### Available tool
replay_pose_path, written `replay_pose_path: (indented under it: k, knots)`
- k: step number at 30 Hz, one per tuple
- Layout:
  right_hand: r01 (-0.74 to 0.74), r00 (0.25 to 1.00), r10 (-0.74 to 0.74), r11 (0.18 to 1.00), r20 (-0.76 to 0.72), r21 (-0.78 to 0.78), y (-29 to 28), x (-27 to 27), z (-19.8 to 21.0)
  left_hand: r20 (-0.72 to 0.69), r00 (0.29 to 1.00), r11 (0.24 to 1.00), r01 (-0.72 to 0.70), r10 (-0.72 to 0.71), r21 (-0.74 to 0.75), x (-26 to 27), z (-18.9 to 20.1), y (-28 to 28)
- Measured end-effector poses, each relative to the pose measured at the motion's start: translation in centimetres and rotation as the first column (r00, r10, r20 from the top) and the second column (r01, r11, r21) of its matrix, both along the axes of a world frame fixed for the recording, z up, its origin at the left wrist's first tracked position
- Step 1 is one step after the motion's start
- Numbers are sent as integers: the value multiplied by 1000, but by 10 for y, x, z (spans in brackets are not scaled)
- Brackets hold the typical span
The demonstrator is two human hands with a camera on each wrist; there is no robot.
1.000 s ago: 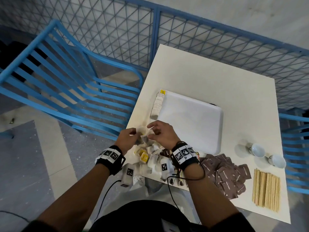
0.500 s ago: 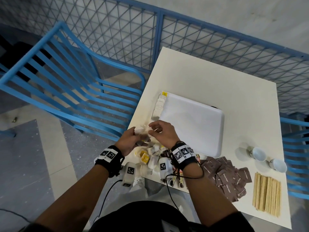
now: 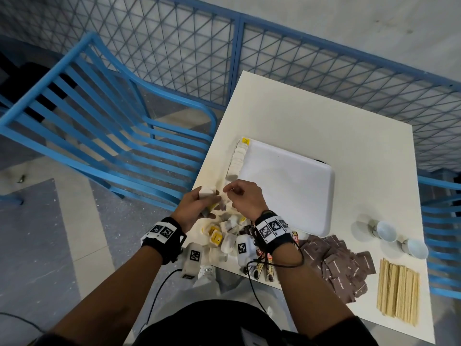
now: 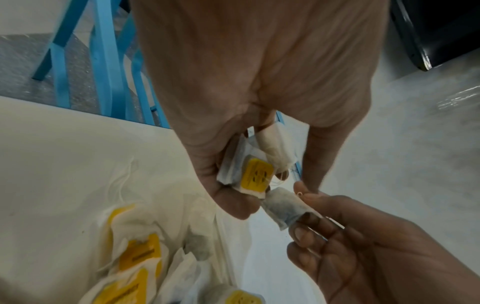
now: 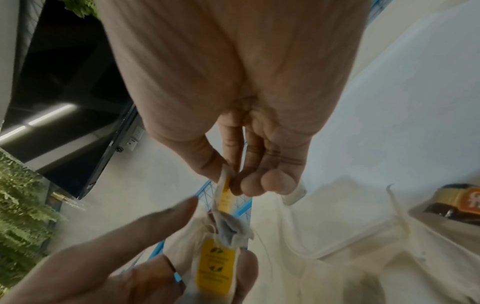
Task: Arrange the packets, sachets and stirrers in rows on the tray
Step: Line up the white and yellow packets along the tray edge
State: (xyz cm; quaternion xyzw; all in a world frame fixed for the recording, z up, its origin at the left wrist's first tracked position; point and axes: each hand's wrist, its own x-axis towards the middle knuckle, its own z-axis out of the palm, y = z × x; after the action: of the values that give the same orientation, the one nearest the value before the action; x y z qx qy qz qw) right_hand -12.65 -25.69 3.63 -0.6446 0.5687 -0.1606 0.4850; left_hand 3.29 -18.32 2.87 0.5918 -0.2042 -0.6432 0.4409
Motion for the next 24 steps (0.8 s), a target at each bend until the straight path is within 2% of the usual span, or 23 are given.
replay_pose_path:
  k: [3,6,9,13,16,21,24]
  knots:
    - [60,997,-62,997,40,54,0,1,2,69,991,993,116,-114,-24,-1,-3,1]
    - [67,992,-81,988,99,137,-1,1,7,126,985,993,119,-114,-29,-2,-7,3]
    - [85,980,-118,976,162,198,-4,-3,7,105,989,994,105,-101,-33,-3,-6,3]
    - [-50,998,47,993,35,103,-6,-6,4,80,990,993,117,-114,-32,0,-6,3]
    - [-118,992,116,991,39,56,-4,-7,3,95,989,993,118,-116,-25,2,-6,2]
    - [-51,994,50,999,99,4,-3,-7,-4,115,989,995,97,-94,-20,2,-4,2]
    - [-34,991,33,999,130,2,-4,-8,-5,80,994,997,72,-70,-19,2,0,2]
